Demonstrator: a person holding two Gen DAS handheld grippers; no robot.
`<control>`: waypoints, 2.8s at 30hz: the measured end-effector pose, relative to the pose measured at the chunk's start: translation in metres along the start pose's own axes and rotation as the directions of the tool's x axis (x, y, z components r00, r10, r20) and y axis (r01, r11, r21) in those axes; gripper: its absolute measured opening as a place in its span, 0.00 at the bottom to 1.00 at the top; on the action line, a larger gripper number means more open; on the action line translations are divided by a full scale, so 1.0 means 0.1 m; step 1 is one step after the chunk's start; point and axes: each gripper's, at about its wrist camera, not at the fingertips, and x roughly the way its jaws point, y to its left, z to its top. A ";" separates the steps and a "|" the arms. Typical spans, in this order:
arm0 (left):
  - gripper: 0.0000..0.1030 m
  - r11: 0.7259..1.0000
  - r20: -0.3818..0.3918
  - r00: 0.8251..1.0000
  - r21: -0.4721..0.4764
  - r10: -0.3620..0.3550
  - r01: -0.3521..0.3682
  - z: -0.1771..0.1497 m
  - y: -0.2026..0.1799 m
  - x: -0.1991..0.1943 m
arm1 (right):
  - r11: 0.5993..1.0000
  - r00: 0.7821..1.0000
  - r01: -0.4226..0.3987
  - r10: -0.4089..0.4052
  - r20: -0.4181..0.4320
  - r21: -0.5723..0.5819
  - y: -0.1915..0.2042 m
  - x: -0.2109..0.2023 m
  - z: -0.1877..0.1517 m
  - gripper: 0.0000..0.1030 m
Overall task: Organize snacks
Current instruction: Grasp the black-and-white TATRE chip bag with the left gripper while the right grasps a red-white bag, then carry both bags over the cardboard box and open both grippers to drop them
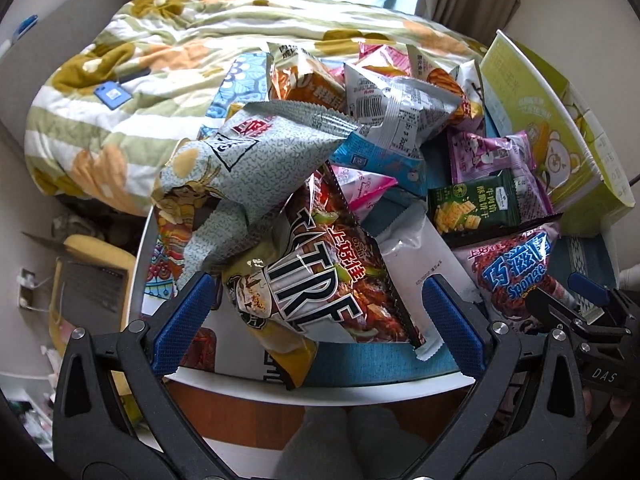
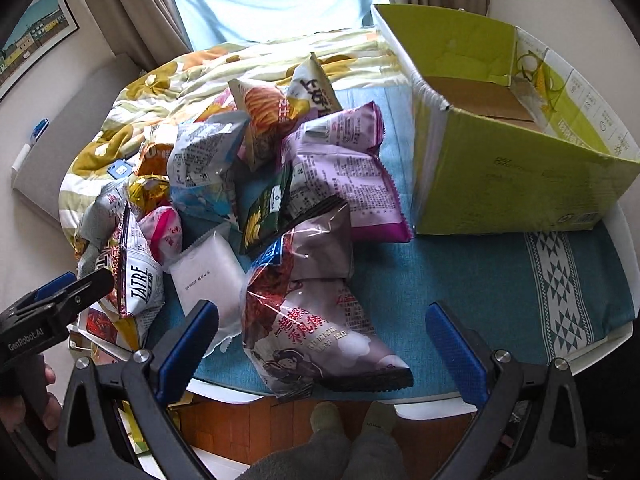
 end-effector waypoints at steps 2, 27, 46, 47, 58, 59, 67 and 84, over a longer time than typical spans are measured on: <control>1.00 1.000 -0.017 1.000 0.000 0.005 -0.005 0.01 -0.01 0.08 | 0.999 1.000 0.021 -0.022 -0.022 -0.041 0.04 0.09 0.01 1.00; 0.75 1.000 -0.023 0.999 0.007 -0.027 0.027 -0.04 -0.03 0.10 | 0.991 0.996 -0.053 0.043 -0.083 -0.123 0.14 0.36 0.05 0.58; 0.75 0.983 0.091 0.982 0.097 -0.164 0.155 0.17 -0.47 -0.67 | 0.991 0.997 -0.024 0.033 0.071 -0.129 0.19 -0.44 0.11 0.56; 0.75 0.981 0.103 0.980 0.106 -0.172 0.161 0.20 -0.52 -0.71 | 0.992 0.996 -0.015 0.025 0.083 -0.124 0.18 -0.49 0.13 0.56; 0.75 0.967 0.230 0.943 0.141 -0.239 0.210 0.88 -1.26 -1.07 | 0.997 0.970 -0.019 0.036 0.239 -0.075 -0.28 -1.15 0.73 0.56; 0.75 0.966 0.239 0.939 0.132 -0.247 0.220 0.96 -1.35 -1.08 | 0.997 0.967 -0.013 0.032 0.253 -0.078 -0.35 -1.19 0.80 0.56; 0.75 0.965 0.273 0.929 0.140 -0.251 0.220 1.58 -2.28 -0.87 | 0.998 0.953 -0.004 0.024 0.303 -0.067 -1.14 -1.31 1.49 0.56; 0.77 0.962 0.072 0.981 0.224 -0.178 0.158 2.61 -3.58 0.61 | 0.997 0.978 0.067 -0.060 0.197 -0.027 -2.36 -0.72 2.36 0.56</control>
